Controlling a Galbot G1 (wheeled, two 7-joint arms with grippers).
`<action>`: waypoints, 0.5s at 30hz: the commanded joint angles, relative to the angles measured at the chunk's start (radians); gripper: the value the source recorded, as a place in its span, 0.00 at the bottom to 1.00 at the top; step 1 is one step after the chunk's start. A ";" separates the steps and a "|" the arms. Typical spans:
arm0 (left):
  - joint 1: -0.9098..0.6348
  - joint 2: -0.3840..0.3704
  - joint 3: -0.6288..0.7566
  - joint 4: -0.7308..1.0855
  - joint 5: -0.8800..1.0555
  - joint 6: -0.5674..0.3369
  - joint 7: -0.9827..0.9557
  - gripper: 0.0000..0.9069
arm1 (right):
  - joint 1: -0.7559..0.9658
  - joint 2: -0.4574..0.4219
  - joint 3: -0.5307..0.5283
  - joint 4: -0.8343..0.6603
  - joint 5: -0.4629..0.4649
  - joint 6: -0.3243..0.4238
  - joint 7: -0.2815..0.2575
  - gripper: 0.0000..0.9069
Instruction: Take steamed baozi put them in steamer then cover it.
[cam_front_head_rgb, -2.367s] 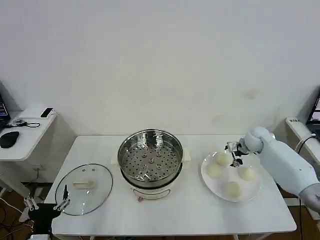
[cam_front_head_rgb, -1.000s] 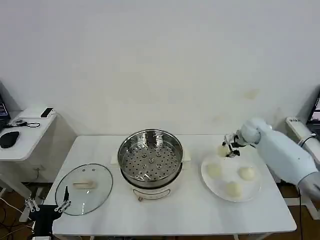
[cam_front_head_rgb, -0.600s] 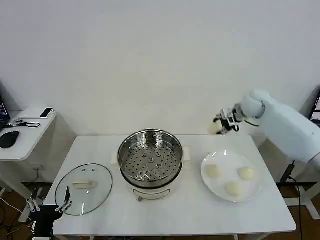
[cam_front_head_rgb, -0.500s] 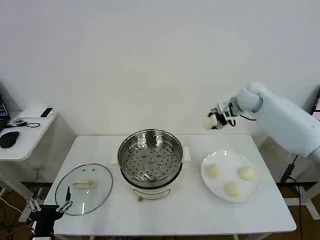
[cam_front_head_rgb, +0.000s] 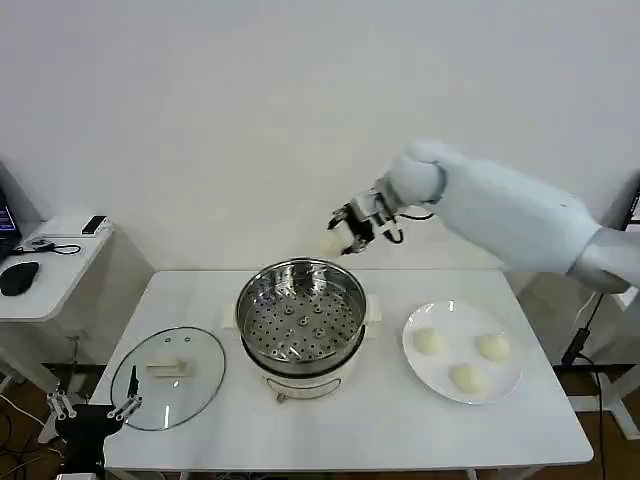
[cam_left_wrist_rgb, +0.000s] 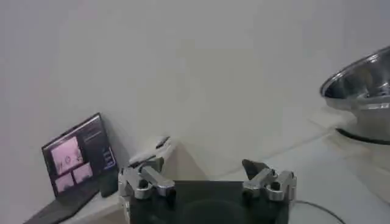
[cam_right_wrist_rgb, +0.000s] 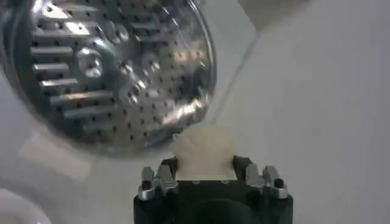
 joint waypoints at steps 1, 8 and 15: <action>0.006 -0.005 -0.003 -0.019 -0.003 0.000 -0.001 1.00 | 0.053 0.128 -0.157 0.002 0.020 0.128 0.018 0.69; 0.012 -0.015 -0.002 -0.022 0.002 -0.001 -0.002 1.00 | 0.000 0.171 -0.179 -0.088 -0.127 0.262 0.041 0.69; 0.017 -0.015 -0.016 -0.009 0.002 -0.005 -0.004 1.00 | -0.067 0.233 -0.132 -0.250 -0.288 0.393 0.103 0.69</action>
